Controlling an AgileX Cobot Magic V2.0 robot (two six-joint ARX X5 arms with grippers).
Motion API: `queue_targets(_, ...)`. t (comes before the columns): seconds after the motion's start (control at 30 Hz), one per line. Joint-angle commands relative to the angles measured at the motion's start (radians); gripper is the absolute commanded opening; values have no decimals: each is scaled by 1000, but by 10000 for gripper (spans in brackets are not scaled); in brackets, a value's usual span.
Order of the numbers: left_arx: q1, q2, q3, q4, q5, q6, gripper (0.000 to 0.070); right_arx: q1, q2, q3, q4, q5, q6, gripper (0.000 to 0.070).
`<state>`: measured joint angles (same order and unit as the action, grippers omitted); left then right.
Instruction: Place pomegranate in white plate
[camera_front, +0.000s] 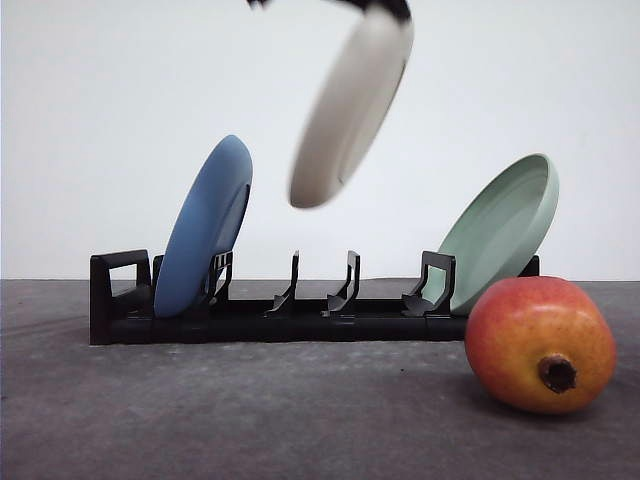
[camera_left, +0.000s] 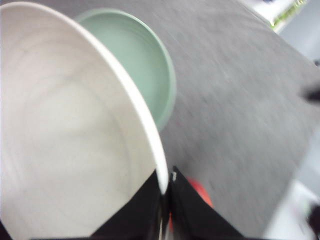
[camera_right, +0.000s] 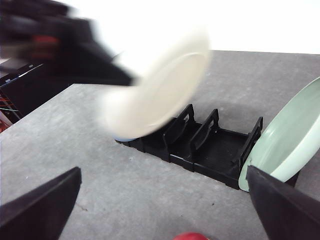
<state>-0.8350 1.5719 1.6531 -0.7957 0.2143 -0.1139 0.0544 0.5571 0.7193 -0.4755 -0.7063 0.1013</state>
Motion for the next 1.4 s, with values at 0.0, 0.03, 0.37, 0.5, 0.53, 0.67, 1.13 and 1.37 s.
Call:
queue_targets(0.0, -43, -14, 24, -73, -8, 53, 0, 3, 3, 18, 11, 0, 4, 672)
queue_targets(0.03, -64, -27, 23, -113, -23, 65, 0, 3, 4, 18, 11, 0, 4, 672)
queue_targets(0.37, -320, -57, -128, -274, -330, 96, 0, 3, 4, 18, 10, 0, 5, 672)
queue_targets(0.5, -398, -57, -293, -205, -437, 91, 0, 3, 4, 18, 10, 0, 4, 672)
queue_targets(0.53, -412, -57, -331, -182, -461, 91, 0, 3, 4, 18, 10, 0, 4, 672)
queue_targets(0.67, -462, -54, -477, -65, -510, 91, 0, 9, 4, 18, 10, 0, 4, 672)
queue_targets(1.13, -496, 28, -595, 18, -509, 50, 266, 23, 4, 18, 3, 0, 5, 672)
queue_targets(1.37, -480, 0, -594, 20, -509, -1, 564, 42, 8, 18, -4, 0, 30, 673)
